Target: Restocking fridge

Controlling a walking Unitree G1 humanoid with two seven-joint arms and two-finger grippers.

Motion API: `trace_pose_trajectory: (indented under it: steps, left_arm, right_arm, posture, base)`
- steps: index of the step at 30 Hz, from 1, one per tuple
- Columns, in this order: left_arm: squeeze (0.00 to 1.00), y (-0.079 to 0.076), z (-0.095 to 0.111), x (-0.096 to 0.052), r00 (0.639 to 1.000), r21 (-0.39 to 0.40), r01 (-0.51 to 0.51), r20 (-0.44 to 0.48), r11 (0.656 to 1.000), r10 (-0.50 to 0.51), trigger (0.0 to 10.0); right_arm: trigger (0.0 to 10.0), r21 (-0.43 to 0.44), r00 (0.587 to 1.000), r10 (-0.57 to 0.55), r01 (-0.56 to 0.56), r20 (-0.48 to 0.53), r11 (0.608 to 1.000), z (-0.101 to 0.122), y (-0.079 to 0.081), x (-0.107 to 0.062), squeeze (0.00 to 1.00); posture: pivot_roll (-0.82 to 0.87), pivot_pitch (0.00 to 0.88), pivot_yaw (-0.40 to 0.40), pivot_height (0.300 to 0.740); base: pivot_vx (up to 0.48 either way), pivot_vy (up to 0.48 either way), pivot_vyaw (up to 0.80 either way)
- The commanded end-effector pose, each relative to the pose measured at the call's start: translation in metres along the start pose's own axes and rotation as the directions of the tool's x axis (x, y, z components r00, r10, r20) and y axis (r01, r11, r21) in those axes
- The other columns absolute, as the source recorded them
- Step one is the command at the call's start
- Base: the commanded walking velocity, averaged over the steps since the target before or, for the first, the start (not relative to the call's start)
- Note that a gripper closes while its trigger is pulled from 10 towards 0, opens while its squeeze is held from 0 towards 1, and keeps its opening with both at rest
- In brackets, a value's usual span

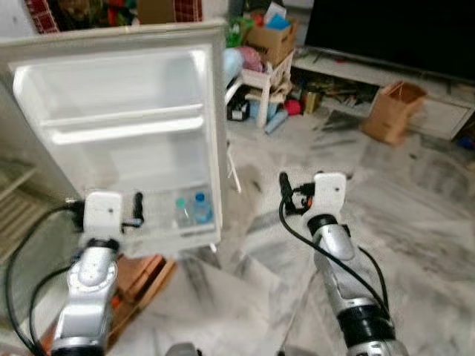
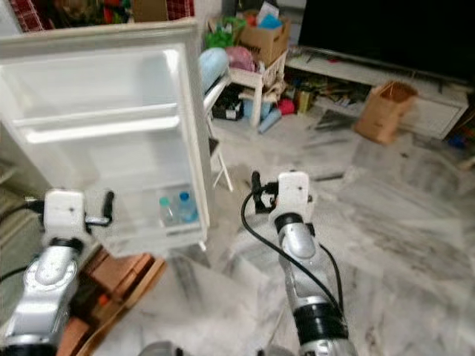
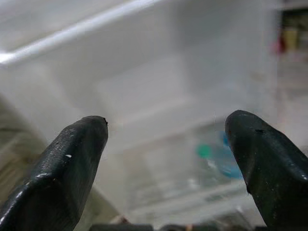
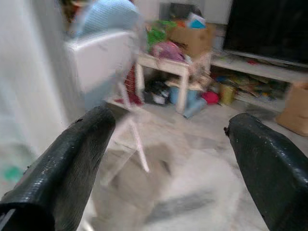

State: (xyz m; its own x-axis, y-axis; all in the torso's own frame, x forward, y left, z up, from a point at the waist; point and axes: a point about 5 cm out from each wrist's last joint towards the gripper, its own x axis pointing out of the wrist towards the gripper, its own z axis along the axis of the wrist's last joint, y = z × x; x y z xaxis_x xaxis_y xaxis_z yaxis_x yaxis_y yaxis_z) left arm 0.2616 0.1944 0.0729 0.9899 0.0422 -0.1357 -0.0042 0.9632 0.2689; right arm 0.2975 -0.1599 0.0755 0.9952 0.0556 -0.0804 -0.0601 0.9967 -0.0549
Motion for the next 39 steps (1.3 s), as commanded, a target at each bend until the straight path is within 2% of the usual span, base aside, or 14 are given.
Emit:
trace_pose_trajectory:
  steps: [1,2,5,7,8,11,15,20,25,32,39]
  left_arm:
    - [0.0,-0.003,0.01,0.005,0.999,0.016,-0.011,0.044,1.0,0.01,10.0]
    - [0.0,-0.009,0.011,0.005,0.999,-0.005,-0.011,0.033,1.0,0.012,10.0]
    - [0.0,-0.018,0.012,0.001,1.0,0.001,0.014,0.026,1.0,-0.014,10.0]
    - [0.0,-0.026,0.008,-0.006,0.998,0.05,0.042,0.041,0.998,-0.044,10.0]
    - [0.0,-0.026,0.007,-0.008,0.998,0.044,0.045,0.038,0.998,-0.047,10.0]
    - [0.0,-0.021,0.006,-0.008,0.999,-0.002,0.01,0.033,1.0,-0.01,10.0]
    - [0.0,-0.017,0.005,-0.008,0.999,0.004,-0.008,0.04,1.0,0.008,10.0]
    - [0.0,-0.016,0.003,-0.01,0.999,-0.014,-0.03,0.03,0.999,0.03,10.0]
    - [0.0,-0.02,0.004,-0.009,0.999,-0.02,-0.029,0.035,0.999,0.03,10.0]
    - [0.0,-0.025,0.006,-0.007,0.999,-0.03,-0.031,0.038,0.999,0.032,10.0]
    - [0.0,-0.02,0.005,-0.004,0.998,-0.012,-0.044,0.035,0.999,0.044,10.0]
  right_arm:
    - [10.0,0.007,0.999,-0.034,0.034,0.014,0.999,0.003,-0.008,0.002,0.0]
    - [10.0,0.015,0.998,-0.06,0.059,0.017,0.998,0.005,-0.011,0.002,0.0]
    - [10.0,0.022,0.997,-0.072,0.071,0.04,0.997,0.01,-0.012,0.001,0.0]
    - [10.0,0.023,0.996,-0.086,0.085,0.034,0.996,0.009,-0.013,-0.002,0.0]
    - [10.0,0.039,0.995,-0.095,0.094,0.042,0.995,0.009,-0.013,-0.003,0.0]
    - [10.0,0.02,0.994,-0.076,0.075,0.078,0.997,0.012,-0.009,-0.005,0.0]
    - [10.0,0.011,0.994,-0.068,0.067,0.091,0.998,0.015,-0.006,-0.004,0.0]
    - [10.0,-0.003,0.991,-0.057,0.058,0.121,0.998,0.023,-0.007,-0.001,0.0]
    - [10.0,-0.005,0.991,-0.053,0.054,0.125,0.999,0.026,-0.009,0.004,0.0]
    - [10.0,-0.005,0.993,-0.024,0.024,0.118,1.0,0.025,-0.008,0.003,0.0]
    - [10.0,0.01,0.993,0.006,-0.007,0.119,1.0,0.022,0.001,0.002,0.0]
  posture:
    - [0.09,0.005,0.051,0.74]
    - [0.09,0.011,0.05,0.74]
    - [0.09,0.015,0.044,0.74]
    - [0.09,0.019,0.038,0.74]
    - [0.09,0.018,0.037,0.74]
    - [0.09,0.016,0.031,0.74]
    - [0.09,0.017,0.021,0.74]
    - [0.08,0.02,0.009,0.74]
    - [0.08,0.022,0.003,0.74]
    - [0.08,0.028,-0.021,0.74]
    - [0.09,0.017,0.001,0.74]
  base:
    - [0.0,0.0,0.0]
    - [0.0,0.0,0.0]
    - [0.0,0.0,0.0]
    - [0.0,0.0,0.0]
    - [0.0,0.0,0.0]
    - [0.0,0.0,0.0]
    - [0.0,0.0,0.0]
    - [0.0,-0.339,0.09]
    - [0.0,-0.394,0.59]
    - [0.0,-0.465,0.77]
    - [0.0,-0.45,0.77]
